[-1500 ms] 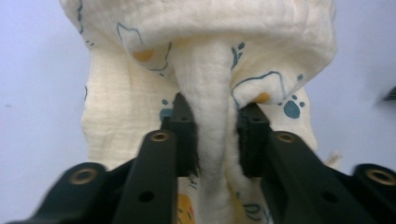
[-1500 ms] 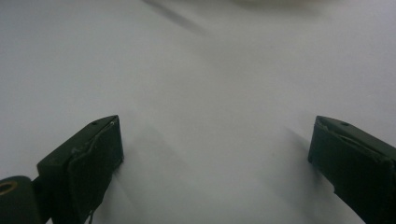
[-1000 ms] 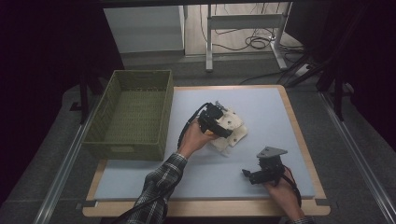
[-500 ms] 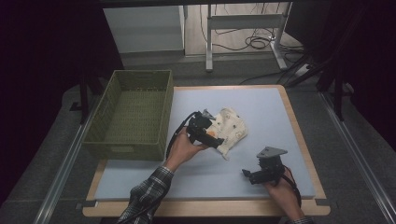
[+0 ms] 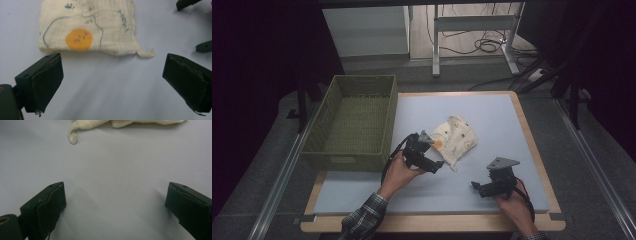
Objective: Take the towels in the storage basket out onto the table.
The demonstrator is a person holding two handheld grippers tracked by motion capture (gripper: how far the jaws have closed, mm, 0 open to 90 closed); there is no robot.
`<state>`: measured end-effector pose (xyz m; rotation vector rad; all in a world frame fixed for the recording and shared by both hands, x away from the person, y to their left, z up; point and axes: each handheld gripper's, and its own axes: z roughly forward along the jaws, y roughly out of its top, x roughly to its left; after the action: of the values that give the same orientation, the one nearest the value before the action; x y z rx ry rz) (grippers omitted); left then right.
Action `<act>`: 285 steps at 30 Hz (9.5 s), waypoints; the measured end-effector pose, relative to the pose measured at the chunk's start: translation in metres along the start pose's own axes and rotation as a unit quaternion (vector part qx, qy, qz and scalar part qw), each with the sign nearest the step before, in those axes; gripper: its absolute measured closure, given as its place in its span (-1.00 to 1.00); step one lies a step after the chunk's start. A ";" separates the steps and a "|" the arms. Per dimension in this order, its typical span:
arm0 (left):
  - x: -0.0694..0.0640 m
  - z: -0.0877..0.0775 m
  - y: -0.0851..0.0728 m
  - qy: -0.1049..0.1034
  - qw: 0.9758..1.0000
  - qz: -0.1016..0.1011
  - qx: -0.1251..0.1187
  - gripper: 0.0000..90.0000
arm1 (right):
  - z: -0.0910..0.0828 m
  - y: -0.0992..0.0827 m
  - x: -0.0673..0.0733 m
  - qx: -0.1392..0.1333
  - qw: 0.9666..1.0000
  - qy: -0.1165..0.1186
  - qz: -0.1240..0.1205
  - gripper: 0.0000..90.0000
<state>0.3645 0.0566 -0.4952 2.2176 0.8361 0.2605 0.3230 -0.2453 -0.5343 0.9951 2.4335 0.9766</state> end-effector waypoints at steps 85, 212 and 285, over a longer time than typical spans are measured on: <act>0.042 0.001 0.042 0.051 0.997 -0.033 -0.043 0.96 | 0.033 0.081 -0.026 -0.026 0.999 0.005 -0.026 0.95; -0.041 -0.032 -0.075 -0.033 0.999 0.012 0.003 0.83 | -0.094 -0.043 -0.015 -0.012 0.998 0.059 0.000 0.94; 0.099 0.064 0.031 0.103 0.991 -0.083 0.001 -0.03 | 0.000 0.036 -0.150 -0.010 0.993 -0.064 0.101 0.44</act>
<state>0.4821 0.0674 -0.5255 2.1314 1.1268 0.4116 0.4452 -0.3334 -0.5023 1.2755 2.2470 0.9653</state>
